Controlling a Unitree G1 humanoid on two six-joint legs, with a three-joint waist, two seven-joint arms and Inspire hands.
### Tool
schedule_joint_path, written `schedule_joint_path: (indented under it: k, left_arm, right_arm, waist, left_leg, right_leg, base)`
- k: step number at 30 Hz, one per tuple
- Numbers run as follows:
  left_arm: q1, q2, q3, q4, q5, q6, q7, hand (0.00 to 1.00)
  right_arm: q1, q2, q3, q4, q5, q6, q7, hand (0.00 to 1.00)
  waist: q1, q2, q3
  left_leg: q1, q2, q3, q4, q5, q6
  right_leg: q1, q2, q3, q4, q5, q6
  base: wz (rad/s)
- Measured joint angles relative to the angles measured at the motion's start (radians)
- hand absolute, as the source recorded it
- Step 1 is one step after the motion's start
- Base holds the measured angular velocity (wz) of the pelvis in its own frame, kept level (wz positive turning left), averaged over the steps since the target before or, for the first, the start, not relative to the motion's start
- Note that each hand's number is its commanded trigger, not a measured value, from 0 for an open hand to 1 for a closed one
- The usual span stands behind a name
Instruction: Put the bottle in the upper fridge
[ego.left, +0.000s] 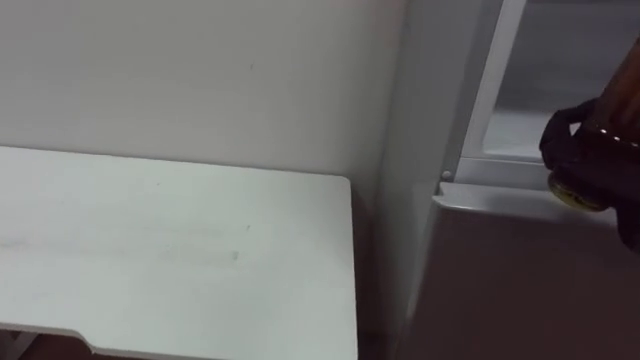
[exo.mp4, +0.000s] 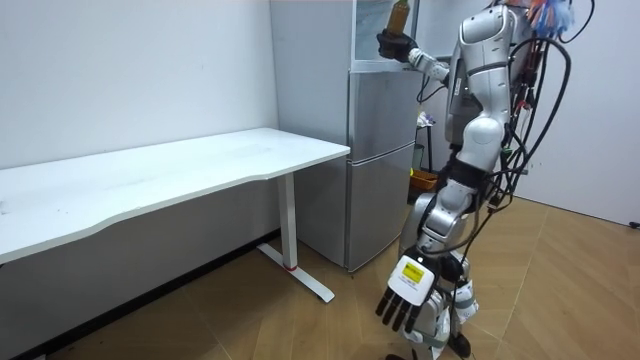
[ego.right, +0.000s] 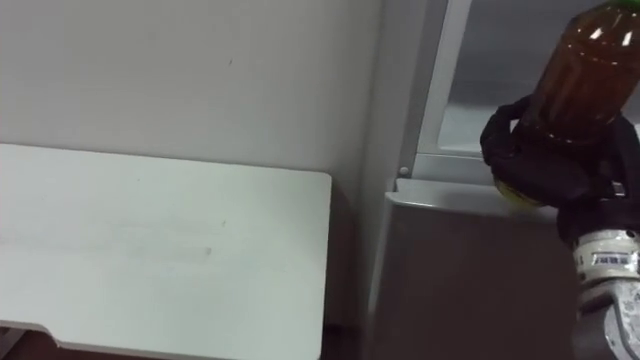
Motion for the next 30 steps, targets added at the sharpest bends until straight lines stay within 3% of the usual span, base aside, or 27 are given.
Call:
schedule_joint_path:
  k: [5,10,17,20,23,27,30]
  left_arm:
    - [0.001,0.003,0.047,0.0,0.001,0.001,-0.012,0.0]
    - [0.002,0.006,0.054,0.0,0.0,0.004,-0.027,0.0]
    - [0.015,0.009,0.055,-0.007,0.0,0.015,-0.029,0.0]
    - [0.019,0.014,0.055,-0.011,-0.001,0.016,-0.032,0.0]
    - [0.041,0.015,0.055,-0.026,-0.002,0.017,-0.045,0.0]
    - [0.061,0.023,0.056,-0.043,0.0,0.031,-0.058,0.0]
    - [0.058,0.032,0.056,-0.063,-0.001,0.038,-0.068,0.0]
  right_arm:
    - [0.0,-0.057,-0.002,0.029,-0.008,0.01,-0.02,1.0]
    - [0.0,-0.065,-0.002,0.045,-0.006,0.043,-0.021,1.0]
    - [-0.036,-0.07,-0.002,0.15,0.083,0.067,-0.033,1.0]
    - [-0.074,-0.076,-0.002,0.228,0.132,0.069,-0.044,1.0]
    - [-0.102,-0.088,-0.002,0.262,0.193,0.09,-0.064,1.0]
    - [-0.162,-0.113,-0.001,0.338,0.198,0.091,-0.1,1.0]
    - [-0.218,-0.147,0.015,0.419,0.194,0.092,-0.136,1.0]
  waist:
    - [0.004,-0.008,-0.0004]
    - [0.006,-0.028,0.0085]
    - [0.015,-0.055,0.0027]
    - [0.021,-0.054,0.0025]
    - [0.024,-0.043,-0.0031]
    - [0.025,-0.033,-0.0091]
    - [0.034,-0.038,-0.0063]
  left_leg:
    - [0.002,0.0,0.0,0.003,0.0,0.0]
    - [0.016,0.0,0.002,0.004,-0.001,0.0]
    - [0.016,0.0,0.005,0.019,-0.013,0.004]
    - [0.014,0.0,0.003,0.02,-0.014,0.004]
    - [0.0,-0.001,0.001,0.021,-0.014,0.004]
    - [-0.038,-0.001,-0.016,0.04,-0.014,0.003]
    - [-0.074,0.002,-0.028,0.056,-0.014,0.003]
  right_leg:
    - [0.001,0.0,0.002,0.003,0.001,-0.001]
    - [0.007,-0.001,0.004,0.004,0.0,-0.001]
    - [0.019,-0.002,0.003,-0.001,0.0,0.0]
    - [0.017,-0.002,0.002,-0.001,0.0,0.0]
    - [0.015,-0.002,0.0,0.0,0.0,0.0]
    - [-0.008,-0.002,-0.019,0.003,-0.001,0.001]
    - [-0.041,-0.002,-0.029,0.019,0.0,0.0]
  base:
    - [0.0]
    - [-0.01]
    - [0.0]
    - [0.0]
    - [0.02]
    - [0.12]
    - [0.13]
